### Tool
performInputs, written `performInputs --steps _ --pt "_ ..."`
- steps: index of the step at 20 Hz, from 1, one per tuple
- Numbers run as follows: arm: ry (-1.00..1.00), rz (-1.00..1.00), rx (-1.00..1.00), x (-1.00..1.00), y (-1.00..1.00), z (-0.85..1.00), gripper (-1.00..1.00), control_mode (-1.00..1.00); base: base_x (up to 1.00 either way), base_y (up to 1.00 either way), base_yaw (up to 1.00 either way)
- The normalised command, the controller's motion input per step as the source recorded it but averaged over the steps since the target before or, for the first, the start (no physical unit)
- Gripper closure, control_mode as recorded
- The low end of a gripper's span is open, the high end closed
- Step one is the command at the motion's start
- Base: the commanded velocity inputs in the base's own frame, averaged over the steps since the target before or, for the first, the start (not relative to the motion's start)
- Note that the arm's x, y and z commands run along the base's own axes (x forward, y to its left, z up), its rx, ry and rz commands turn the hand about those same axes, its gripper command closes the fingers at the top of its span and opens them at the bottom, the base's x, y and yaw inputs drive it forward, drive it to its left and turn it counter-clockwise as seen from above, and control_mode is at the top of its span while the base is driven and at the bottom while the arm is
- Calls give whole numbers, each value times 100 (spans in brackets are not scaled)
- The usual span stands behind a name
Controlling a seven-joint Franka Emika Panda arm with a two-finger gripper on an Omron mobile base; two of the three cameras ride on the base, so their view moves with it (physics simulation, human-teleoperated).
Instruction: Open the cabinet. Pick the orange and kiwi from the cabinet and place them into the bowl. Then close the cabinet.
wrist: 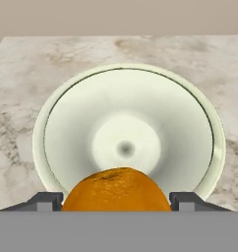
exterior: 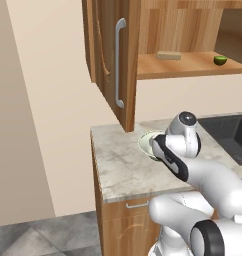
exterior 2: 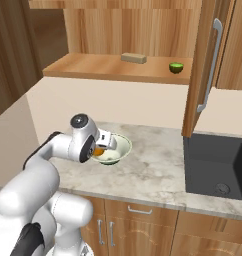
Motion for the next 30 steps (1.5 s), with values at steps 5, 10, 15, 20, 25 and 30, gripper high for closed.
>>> performInputs --steps 5,10,15,20,25,30 --pt "1 0 0 9 -6 -4 100 -100 0 0 0" --pt "1 0 0 8 -3 -5 100 -100 0 0 0" --pt "1 0 0 3 0 -6 100 -100 0 0 0" --pt "0 0 0 1 -2 -6 100 -100 0 0 0" --pt "0 0 0 5 0 -9 100 -100 0 0 0" --pt "0 0 0 6 0 -8 100 -100 0 0 0"
